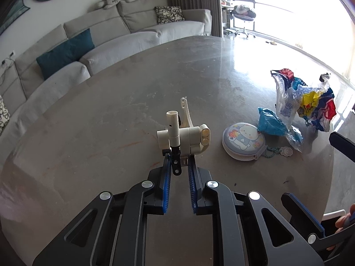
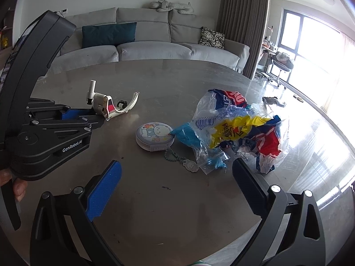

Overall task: Collect trash
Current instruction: 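Grasp the white plastic toy piece with the left gripper and lift it, then grasp the round cartoon-printed lid with the right gripper while the left holds the toy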

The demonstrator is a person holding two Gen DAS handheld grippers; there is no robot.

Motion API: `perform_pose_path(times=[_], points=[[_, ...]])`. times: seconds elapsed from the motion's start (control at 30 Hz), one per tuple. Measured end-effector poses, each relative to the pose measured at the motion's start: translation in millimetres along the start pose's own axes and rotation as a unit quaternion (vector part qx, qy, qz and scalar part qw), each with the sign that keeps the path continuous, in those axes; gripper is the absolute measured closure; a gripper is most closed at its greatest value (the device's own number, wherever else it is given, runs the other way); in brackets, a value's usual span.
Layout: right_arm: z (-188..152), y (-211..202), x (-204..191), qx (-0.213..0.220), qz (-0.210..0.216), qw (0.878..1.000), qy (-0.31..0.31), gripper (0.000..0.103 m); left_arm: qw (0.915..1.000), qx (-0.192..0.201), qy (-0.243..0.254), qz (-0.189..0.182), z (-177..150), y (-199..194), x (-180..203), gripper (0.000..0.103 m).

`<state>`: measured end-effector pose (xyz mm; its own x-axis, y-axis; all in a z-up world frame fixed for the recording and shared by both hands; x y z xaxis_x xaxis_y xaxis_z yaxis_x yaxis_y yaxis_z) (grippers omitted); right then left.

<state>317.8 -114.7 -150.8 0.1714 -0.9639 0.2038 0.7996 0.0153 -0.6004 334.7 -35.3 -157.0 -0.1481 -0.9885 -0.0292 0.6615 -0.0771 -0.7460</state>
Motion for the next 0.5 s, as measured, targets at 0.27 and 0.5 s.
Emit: perform_pose_path(times=[0.27,0.5], points=[[4.9,-3.1,-3.6,0.004,0.004,1.0,-0.001,0.004,0.9998,0.02,0.007,0.006,0.2,-24.3,-3.4,0.087],[17.9,6.3,-15.7,0.001,0.014,1.0,0.005,0.004,0.9994,0.028,0.01,0.017,-8.3,-50.4,-20.6,0.087]])
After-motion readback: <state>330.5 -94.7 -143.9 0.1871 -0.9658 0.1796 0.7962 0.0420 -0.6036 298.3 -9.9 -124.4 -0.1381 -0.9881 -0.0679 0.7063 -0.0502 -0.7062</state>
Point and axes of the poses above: each gripper's, at about its wrist camera, not at the fingertips, and y roughly the way its jaws point, x to its right, z to its top, the point moved 10 cm from there along y, roughly the way its jaws point, and after that the axes turned 8 degrees about -z, right-handed, at the moved point
